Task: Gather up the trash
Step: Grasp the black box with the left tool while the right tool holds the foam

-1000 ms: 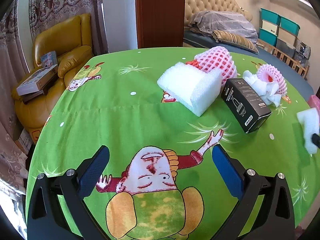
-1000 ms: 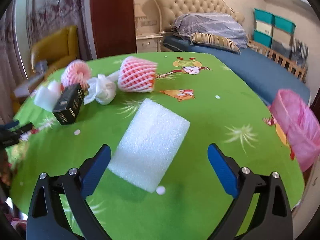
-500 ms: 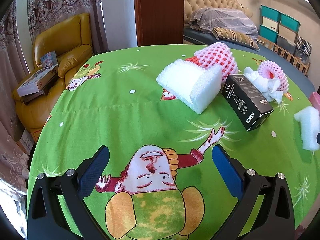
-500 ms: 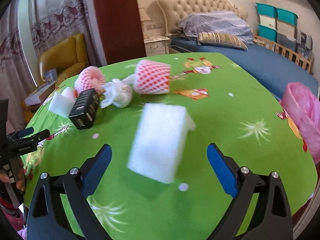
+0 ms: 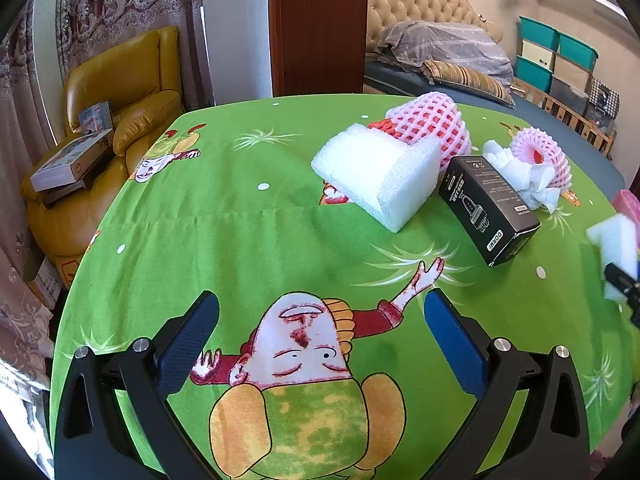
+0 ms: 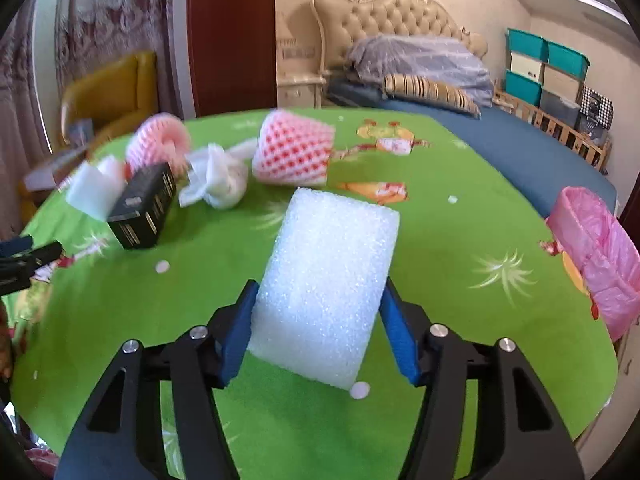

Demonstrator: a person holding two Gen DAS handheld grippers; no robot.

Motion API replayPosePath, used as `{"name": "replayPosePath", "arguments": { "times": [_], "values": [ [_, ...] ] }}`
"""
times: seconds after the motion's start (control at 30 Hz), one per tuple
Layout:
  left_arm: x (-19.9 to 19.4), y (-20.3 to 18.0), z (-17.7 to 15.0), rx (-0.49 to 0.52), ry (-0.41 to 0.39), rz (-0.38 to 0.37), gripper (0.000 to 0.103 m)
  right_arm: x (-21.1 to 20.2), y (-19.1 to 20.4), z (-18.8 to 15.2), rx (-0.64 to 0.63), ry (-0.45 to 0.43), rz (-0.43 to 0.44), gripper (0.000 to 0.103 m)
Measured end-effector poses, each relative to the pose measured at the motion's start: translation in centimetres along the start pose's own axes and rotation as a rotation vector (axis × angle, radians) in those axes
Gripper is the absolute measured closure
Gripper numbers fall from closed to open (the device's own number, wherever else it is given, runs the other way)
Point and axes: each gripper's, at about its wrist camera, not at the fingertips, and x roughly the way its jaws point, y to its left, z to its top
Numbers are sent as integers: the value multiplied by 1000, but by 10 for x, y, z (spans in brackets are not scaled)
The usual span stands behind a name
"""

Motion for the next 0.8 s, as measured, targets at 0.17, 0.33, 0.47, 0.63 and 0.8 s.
{"name": "replayPosePath", "arguments": {
  "times": [0.17,0.33,0.47,0.63,0.8],
  "values": [
    [2,0,0,7,8,6,6,-17,-21,12,40,-86,6,45],
    [2,-1,1,7,7,3,6,-10,-47,12,90,-108,-17,45],
    [-1,-3,1,11,-9,-7,6,-5,-52,9,117,-118,3,45],
    [-5,-18,0,80,-22,6,6,-4,-44,7,94,-123,5,45],
    [-12,-38,7,69,-17,-91,6,-7,-34,5,55,-140,5,45]
  ]
}}
